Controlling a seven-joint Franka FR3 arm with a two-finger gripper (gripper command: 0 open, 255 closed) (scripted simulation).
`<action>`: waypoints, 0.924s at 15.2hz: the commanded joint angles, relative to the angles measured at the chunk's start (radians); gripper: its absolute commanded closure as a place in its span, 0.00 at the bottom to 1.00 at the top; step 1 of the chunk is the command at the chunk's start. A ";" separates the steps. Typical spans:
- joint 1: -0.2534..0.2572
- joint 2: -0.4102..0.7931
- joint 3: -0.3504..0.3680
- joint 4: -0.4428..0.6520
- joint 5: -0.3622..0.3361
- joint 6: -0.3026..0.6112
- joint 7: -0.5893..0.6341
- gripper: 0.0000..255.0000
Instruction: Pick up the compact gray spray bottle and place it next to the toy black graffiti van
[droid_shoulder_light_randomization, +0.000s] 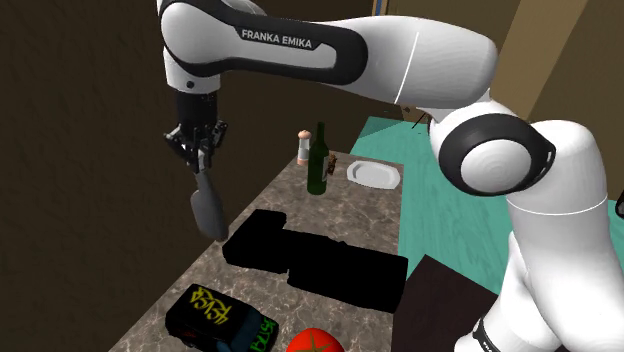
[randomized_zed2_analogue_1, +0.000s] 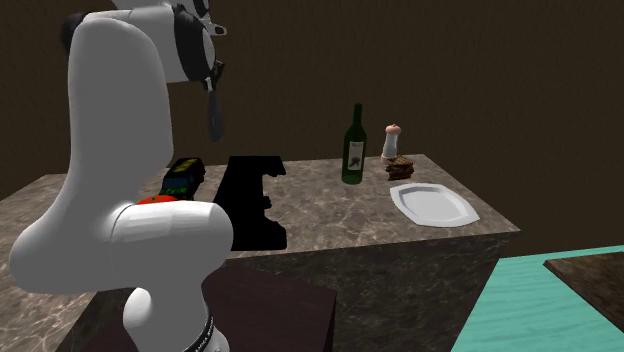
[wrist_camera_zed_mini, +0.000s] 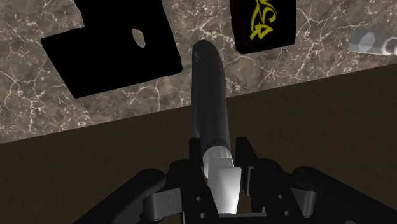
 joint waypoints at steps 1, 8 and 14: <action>0.026 0.104 0.005 0.175 -0.008 -0.071 0.031 1.00; 0.025 0.026 0.005 -0.051 -0.006 0.078 0.030 1.00; 0.024 -0.003 0.005 -0.179 -0.006 0.177 0.030 1.00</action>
